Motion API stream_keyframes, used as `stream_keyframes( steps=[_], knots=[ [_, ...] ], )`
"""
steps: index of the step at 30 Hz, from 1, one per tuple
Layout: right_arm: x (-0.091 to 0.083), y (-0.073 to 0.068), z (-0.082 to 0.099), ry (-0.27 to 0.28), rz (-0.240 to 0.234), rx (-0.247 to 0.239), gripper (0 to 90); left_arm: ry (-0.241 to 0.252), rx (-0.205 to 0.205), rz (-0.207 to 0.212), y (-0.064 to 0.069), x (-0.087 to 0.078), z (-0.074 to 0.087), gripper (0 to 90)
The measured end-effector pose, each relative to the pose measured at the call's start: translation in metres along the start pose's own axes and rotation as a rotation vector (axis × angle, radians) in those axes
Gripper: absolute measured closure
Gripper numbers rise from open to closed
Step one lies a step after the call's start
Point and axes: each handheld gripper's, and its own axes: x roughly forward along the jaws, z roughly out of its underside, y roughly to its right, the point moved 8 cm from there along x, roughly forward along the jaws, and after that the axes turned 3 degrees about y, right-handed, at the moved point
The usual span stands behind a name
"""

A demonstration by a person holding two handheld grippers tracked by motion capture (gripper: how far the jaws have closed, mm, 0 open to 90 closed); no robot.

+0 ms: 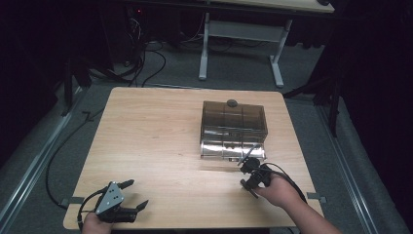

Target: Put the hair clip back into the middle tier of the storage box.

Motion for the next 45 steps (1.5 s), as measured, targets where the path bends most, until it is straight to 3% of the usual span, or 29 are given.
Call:
stream_keyframes(
  steps=[13,33,37,40,41,43,45],
  knots=[
    [-0.002,-0.001,-0.001,-0.01,0.001,-0.001,79.4,0.0,0.0,0.0,0.0,0.0,0.0,15.0],
    [-0.027,0.008,-0.003,0.012,-0.007,0.005,79.5,0.001,0.0,-0.001,0.0,0.0,0.0,15.0],
    [-0.033,0.008,-0.004,0.004,-0.004,0.033,79.4,0.002,-0.001,-0.001,0.0,0.0,0.0,15.1],
    [-0.038,0.012,-0.006,0.023,-0.008,0.003,79.5,0.002,-0.001,-0.002,0.0,0.0,0.0,15.1],
    [-0.04,0.011,-0.006,0.022,-0.007,0.032,79.5,0.002,-0.001,-0.002,0.0,0.0,0.0,15.0],
    [-0.041,0.015,-0.008,0.039,-0.009,-0.014,79.5,0.003,-0.001,-0.002,0.0,0.0,0.0,15.1],
    [-0.044,0.014,-0.007,0.027,-0.008,0.011,79.5,0.003,-0.001,-0.003,0.0,0.0,0.0,15.0]
  ],
)
